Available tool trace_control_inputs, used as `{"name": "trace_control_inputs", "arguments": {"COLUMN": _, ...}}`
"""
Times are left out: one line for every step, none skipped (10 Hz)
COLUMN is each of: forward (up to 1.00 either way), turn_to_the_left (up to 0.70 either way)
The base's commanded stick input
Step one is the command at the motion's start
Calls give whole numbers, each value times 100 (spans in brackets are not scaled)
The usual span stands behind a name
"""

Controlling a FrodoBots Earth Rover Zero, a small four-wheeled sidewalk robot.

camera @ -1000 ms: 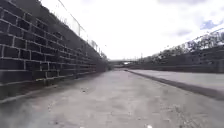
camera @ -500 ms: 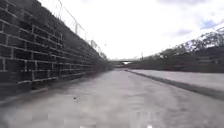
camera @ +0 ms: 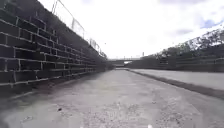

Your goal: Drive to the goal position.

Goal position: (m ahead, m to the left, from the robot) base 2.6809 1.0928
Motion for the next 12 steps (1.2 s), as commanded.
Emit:
{"name": "trace_control_inputs", "arguments": {"forward": 100, "turn_to_the_left": 0}}
{"name": "trace_control_inputs", "arguments": {"forward": 100, "turn_to_the_left": 0}}
{"name": "trace_control_inputs", "arguments": {"forward": 100, "turn_to_the_left": 0}}
{"name": "trace_control_inputs", "arguments": {"forward": 100, "turn_to_the_left": 0}}
{"name": "trace_control_inputs", "arguments": {"forward": 100, "turn_to_the_left": 0}}
{"name": "trace_control_inputs", "arguments": {"forward": 100, "turn_to_the_left": 0}}
{"name": "trace_control_inputs", "arguments": {"forward": 100, "turn_to_the_left": 0}}
{"name": "trace_control_inputs", "arguments": {"forward": 100, "turn_to_the_left": 0}}
{"name": "trace_control_inputs", "arguments": {"forward": 100, "turn_to_the_left": 0}}
{"name": "trace_control_inputs", "arguments": {"forward": 100, "turn_to_the_left": 0}}
{"name": "trace_control_inputs", "arguments": {"forward": 100, "turn_to_the_left": 0}}
{"name": "trace_control_inputs", "arguments": {"forward": 100, "turn_to_the_left": 0}}
